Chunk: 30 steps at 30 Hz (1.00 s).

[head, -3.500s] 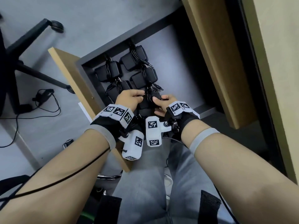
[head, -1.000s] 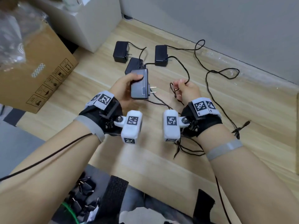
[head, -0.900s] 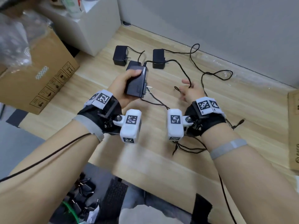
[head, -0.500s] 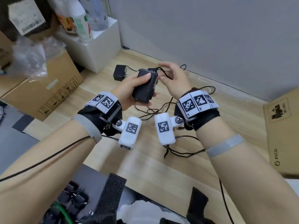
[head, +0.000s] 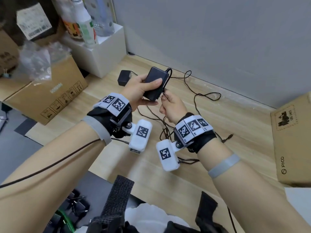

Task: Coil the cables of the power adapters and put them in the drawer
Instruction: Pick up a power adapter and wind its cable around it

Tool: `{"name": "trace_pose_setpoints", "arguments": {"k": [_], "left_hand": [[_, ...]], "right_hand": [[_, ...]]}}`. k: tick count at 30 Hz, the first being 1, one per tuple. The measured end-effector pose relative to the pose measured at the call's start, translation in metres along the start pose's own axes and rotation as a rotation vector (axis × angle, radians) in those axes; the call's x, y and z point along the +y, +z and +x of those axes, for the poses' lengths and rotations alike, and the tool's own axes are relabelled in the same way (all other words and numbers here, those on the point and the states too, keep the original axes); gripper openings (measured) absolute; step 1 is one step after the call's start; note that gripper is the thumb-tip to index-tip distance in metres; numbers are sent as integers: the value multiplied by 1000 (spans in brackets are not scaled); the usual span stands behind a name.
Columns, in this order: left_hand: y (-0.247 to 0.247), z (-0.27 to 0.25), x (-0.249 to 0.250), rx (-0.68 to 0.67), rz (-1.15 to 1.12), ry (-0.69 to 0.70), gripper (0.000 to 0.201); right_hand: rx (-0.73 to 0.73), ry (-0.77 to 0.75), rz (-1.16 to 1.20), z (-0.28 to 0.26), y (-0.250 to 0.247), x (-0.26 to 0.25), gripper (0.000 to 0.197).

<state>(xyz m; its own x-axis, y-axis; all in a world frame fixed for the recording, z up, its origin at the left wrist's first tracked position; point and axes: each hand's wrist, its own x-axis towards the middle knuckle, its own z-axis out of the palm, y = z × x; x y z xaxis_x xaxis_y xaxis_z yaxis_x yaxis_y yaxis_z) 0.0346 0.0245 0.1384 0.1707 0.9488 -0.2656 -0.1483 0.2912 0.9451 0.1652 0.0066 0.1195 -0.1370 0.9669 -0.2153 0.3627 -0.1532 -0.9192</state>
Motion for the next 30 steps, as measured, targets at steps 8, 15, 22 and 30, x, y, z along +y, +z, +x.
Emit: {"name": "trace_pose_setpoints", "arguments": {"k": [8, 15, 22, 30], "left_hand": [[24, 10, -5, 13, 175, 60, 30], [41, 29, -20, -22, 497, 189, 46], [38, 48, -33, -7, 776, 211, 50], [27, 53, -46, -246, 658, 65, 45]], "right_hand": [[-139, 244, -160, -2, -22, 2, 20], [-214, 248, -279, -10, -42, 1, 29], [-169, 65, -477, -11, -61, 2, 25], [22, -54, -528, 6, -81, -3, 5]]}}
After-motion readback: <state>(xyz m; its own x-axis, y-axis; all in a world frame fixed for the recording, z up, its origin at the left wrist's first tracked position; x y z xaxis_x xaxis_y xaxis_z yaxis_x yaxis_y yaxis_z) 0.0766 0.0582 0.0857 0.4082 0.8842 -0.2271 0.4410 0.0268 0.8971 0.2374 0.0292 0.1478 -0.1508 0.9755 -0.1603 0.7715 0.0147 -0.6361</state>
